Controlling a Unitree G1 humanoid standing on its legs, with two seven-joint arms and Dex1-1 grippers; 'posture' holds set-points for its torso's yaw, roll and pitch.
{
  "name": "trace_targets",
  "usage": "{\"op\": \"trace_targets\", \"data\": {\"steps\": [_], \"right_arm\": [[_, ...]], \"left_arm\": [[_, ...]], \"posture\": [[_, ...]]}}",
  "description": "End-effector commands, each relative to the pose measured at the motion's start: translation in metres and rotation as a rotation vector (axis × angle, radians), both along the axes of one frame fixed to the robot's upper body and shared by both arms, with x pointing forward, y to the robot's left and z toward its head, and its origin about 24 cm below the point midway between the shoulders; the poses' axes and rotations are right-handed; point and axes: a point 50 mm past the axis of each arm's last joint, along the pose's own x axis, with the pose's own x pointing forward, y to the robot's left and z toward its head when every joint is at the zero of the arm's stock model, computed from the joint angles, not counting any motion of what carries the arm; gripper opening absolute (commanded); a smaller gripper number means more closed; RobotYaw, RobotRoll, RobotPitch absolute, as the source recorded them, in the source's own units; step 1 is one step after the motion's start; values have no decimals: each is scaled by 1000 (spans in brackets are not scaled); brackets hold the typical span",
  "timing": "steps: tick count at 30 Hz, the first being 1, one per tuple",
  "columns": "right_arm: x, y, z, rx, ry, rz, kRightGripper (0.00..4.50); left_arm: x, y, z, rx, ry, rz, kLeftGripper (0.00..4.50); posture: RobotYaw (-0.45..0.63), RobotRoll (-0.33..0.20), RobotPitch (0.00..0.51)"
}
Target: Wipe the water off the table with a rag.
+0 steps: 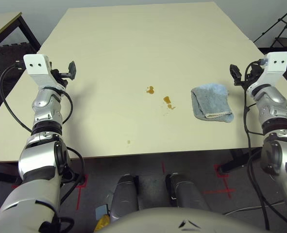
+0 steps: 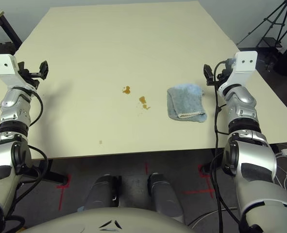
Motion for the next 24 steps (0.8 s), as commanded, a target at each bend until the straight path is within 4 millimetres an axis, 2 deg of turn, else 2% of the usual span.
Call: {"op": "trace_targets", "data": {"steps": [1,9,14,18,21,24], "right_arm": [[0,0,1,0,-4,2,4448],[-3,-4,0,-7,0,-2,4448],[-3,-1,-3,-6,5,4,4448],[-1,2,-3,0,7,12,4448],[1,5,-3,5,6,16,4448],[2,7,-2,8,4,19,4448]], "left_arm": [[-1,3,-1,12,10,3,4500],[1,-3,-2,11,15,-31,4500],[0,-9,-3,27,19,-139,4500],[-4,-25,-3,52,-1,-392,4500],[-17,-41,-5,57,9,-654,4500],[-34,-50,-8,55,55,-841,4500]], "posture": [[-33,0,89],[-37,0,112],[-30,0,113],[-23,0,111],[-14,0,109],[-13,0,109]]}}
